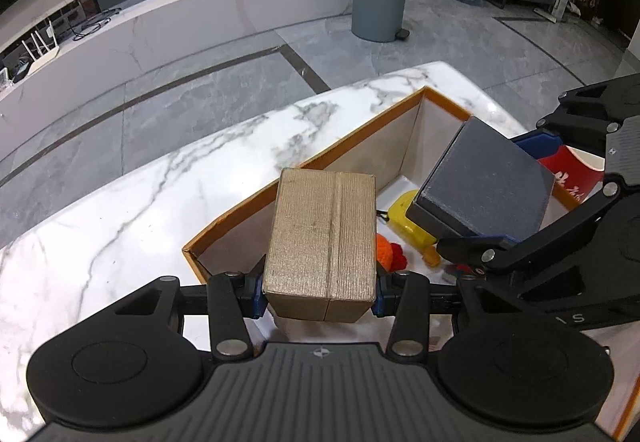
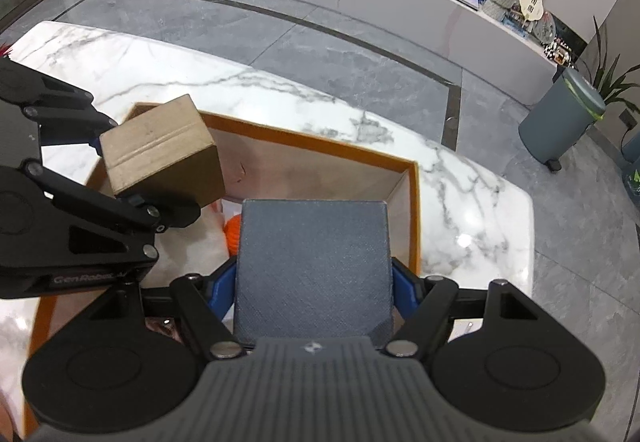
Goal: Organize objects
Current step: 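Lower the tan block into the box with the left tool while the right tool lowers the grey box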
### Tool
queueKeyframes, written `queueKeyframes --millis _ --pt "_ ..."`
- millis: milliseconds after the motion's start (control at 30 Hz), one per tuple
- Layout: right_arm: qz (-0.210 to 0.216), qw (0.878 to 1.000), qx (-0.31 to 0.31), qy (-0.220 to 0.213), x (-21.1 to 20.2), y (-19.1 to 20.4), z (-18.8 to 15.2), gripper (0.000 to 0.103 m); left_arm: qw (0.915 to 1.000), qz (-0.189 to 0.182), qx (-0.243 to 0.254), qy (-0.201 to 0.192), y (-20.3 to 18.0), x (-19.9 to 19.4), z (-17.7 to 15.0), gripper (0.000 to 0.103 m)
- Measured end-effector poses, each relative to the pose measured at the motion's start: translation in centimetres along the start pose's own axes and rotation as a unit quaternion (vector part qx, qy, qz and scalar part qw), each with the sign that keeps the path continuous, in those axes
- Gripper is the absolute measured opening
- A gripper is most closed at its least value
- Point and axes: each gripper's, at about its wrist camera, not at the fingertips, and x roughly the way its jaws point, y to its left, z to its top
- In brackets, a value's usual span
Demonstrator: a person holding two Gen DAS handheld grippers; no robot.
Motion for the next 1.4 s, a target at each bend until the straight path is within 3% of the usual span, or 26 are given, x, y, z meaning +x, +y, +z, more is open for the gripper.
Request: queueKeyframes --millis 333,700,833,1167,1300,1400 --pt "0.006 1.000 -0.012 0.003 2.7 0.2 0.1 0.076 0.9992 0.013 0.036 0.008 0.0 1.6 0.1 0.051" --pt "0.010 0.998 -0.058 0.000 4.4 1.6 -0.2 0.076 0.9987 0.002 0.052 0.002 -0.7 1.8 0.3 0.051" --pt "-0.006 0.996 -0.087 -0.004 5.0 3.0 -0.4 0.076 0.9954 0.020 0.094 -0.003 -1.6 1.9 0.1 0.051" --pt "-0.005 0.994 -0.113 -0.013 5.2 2.7 -0.8 0.076 0.9897 0.025 0.141 -0.003 -2.9 2.2 0.2 0.051" --pt "-0.006 0.991 -0.128 -0.030 5.0 3.0 -1.3 0.077 0.9770 0.029 0.210 -0.018 -3.8 1.8 -0.9 0.051" --pt "0.004 0.989 -0.146 -0.036 4.7 3.1 -1.9 0.081 0.9510 0.034 0.304 -0.045 -5.1 1.3 -2.8 0.052"
